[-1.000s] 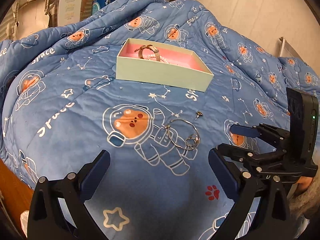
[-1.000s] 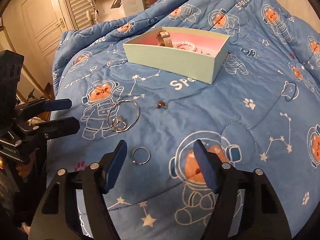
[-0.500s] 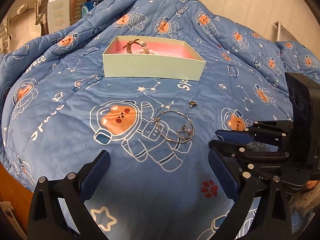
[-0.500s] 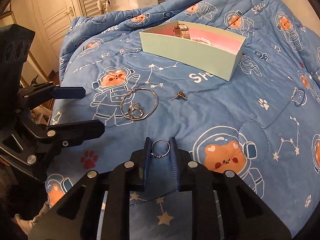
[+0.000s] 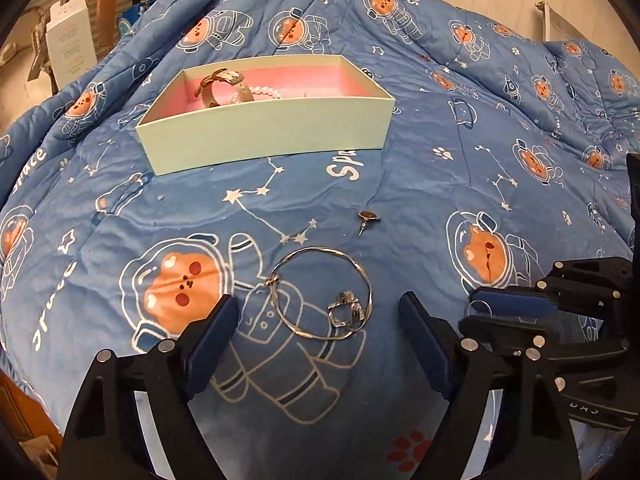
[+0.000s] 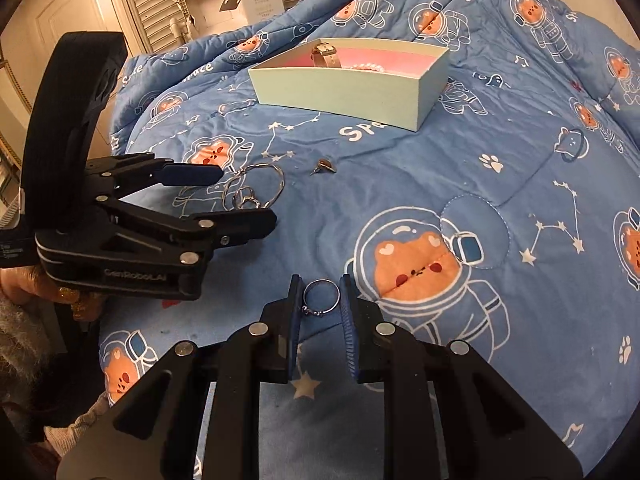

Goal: Organize jewelry
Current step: 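Grasp the large silver hoop with the left tool while the right tool holds the ring, then carry the silver hoop and small ring into the pink box with both tools, then open both tools to release the hoop and ring in the box, then grasp the silver stone ring with the left tool while the right tool grasps the gold stud, then carry the stone ring and gold stud over the pink box with both tools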

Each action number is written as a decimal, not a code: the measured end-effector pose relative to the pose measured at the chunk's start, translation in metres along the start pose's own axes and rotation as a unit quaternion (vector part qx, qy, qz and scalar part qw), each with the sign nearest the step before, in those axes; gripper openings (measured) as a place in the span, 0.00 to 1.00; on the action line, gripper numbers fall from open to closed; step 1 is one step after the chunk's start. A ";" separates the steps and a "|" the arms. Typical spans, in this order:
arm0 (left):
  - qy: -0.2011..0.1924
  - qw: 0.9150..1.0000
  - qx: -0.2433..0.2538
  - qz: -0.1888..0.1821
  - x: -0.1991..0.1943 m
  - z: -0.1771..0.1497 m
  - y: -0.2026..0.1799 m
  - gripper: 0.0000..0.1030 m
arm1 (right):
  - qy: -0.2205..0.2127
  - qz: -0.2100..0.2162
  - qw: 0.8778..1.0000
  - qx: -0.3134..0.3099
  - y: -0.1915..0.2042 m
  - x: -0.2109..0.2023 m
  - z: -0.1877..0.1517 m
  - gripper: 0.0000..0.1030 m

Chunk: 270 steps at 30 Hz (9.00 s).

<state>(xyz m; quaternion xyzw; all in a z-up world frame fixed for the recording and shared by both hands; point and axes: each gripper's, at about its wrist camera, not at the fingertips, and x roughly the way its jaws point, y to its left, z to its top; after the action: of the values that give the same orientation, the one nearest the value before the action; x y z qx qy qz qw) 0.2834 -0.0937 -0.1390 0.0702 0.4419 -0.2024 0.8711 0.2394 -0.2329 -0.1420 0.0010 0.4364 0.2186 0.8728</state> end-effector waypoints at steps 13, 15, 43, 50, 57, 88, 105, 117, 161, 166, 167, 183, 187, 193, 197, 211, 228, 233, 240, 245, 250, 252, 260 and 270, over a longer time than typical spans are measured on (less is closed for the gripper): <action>-0.013 1.000 -0.004 -0.006 -0.001 0.000 -0.004 0.50 | 0.000 -0.002 1.000 0.004 0.000 0.000 -0.001 0.19; -0.018 1.000 -0.013 -0.010 -0.005 -0.002 -0.003 0.50 | 0.000 -0.002 1.000 0.004 0.000 0.000 -0.001 0.19; -0.097 0.993 -0.053 -0.046 -0.073 0.007 0.018 0.50 | -0.059 0.039 0.997 -0.008 0.007 -0.023 0.048 0.19; -0.117 0.991 -0.050 -0.046 -0.075 0.037 0.030 0.50 | -0.083 0.033 0.996 -0.029 0.001 -0.026 0.084 0.19; -0.120 0.991 -0.042 -0.038 -0.066 0.063 0.041 0.50 | -0.088 0.026 0.995 -0.045 -0.006 -0.018 0.117 0.19; -0.030 0.995 -0.076 -0.052 0.052 0.200 0.078 0.50 | -0.039 -0.016 0.998 -0.044 -0.045 0.071 0.201 0.19; 0.046 0.997 -0.052 -0.033 0.104 0.214 0.071 0.50 | -0.015 0.009 0.999 -0.041 -0.052 0.091 0.208 0.19; 0.106 0.994 -0.004 -0.005 0.131 0.224 0.058 0.50 | -0.012 0.015 0.999 -0.038 -0.055 0.101 0.206 0.19; -0.089 0.991 -0.099 -0.006 -0.032 0.065 0.085 0.93 | -0.085 -0.035 0.995 -0.025 -0.026 0.005 0.102 0.85; -0.081 0.993 -0.084 0.002 -0.046 0.016 0.067 0.93 | -0.066 -0.031 0.997 -0.008 -0.026 0.008 0.077 0.85; -0.081 0.993 -0.080 0.001 -0.048 0.009 0.062 0.93 | -0.065 -0.032 0.997 -0.007 -0.025 0.007 0.073 0.85; -0.040 0.999 -0.021 -0.007 -0.014 -0.014 -0.001 0.55 | -0.054 -0.039 0.997 0.049 -0.036 -0.006 0.037 0.85; -0.037 0.999 -0.017 -0.002 -0.010 -0.011 -0.004 0.43 | -0.051 -0.038 0.997 0.048 -0.036 -0.005 0.036 0.85; -0.040 0.999 -0.002 0.008 -0.009 -0.015 -0.009 0.20 | -0.042 -0.031 0.998 0.040 -0.030 0.005 0.039 0.83; -0.040 0.999 -0.034 -0.004 -0.011 -0.017 0.004 0.14 | -0.030 -0.027 0.999 0.020 -0.021 0.016 0.046 0.70; -0.045 0.996 -0.077 -0.019 -0.017 -0.020 0.022 0.14 | 0.000 -0.013 1.000 -0.027 0.006 0.056 0.071 0.37; -0.046 0.995 -0.089 -0.030 -0.016 -0.021 0.023 0.14 | -0.004 -0.021 0.999 -0.049 0.011 0.054 0.069 0.19; -0.047 0.994 -0.094 -0.033 -0.018 -0.021 0.024 0.14 | -0.008 -0.011 0.999 -0.035 0.007 0.047 0.066 0.19; -0.051 0.994 -0.094 -0.037 -0.024 -0.020 0.023 0.14 | -0.012 0.015 1.000 -0.016 0.004 0.036 0.064 0.19; -0.056 0.993 -0.093 -0.041 -0.029 -0.019 0.022 0.14 | -0.016 0.025 0.999 -0.021 0.009 0.027 0.059 0.19; -0.066 0.992 -0.095 -0.048 -0.037 -0.015 0.022 0.14 | -0.025 0.040 0.999 -0.018 0.010 0.017 0.061 0.19; -0.070 0.992 -0.094 -0.049 -0.039 -0.011 0.022 0.14 | -0.030 0.046 0.998 -0.014 0.009 0.014 0.064 0.19; -0.085 0.992 -0.081 -0.050 -0.046 0.010 0.026 0.14 | -0.048 0.052 0.997 -0.018 0.006 0.004 0.082 0.19; -0.092 0.992 -0.065 -0.053 -0.040 0.045 0.034 0.14 | -0.062 0.043 0.997 -0.032 -0.006 0.004 0.114 0.19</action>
<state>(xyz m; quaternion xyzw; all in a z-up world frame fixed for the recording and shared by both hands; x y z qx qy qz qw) 0.3099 -0.0653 -0.0823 -0.0293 0.3748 -0.2249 0.8989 0.3308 -0.2153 -0.0750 0.0054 0.3738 0.2690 0.8876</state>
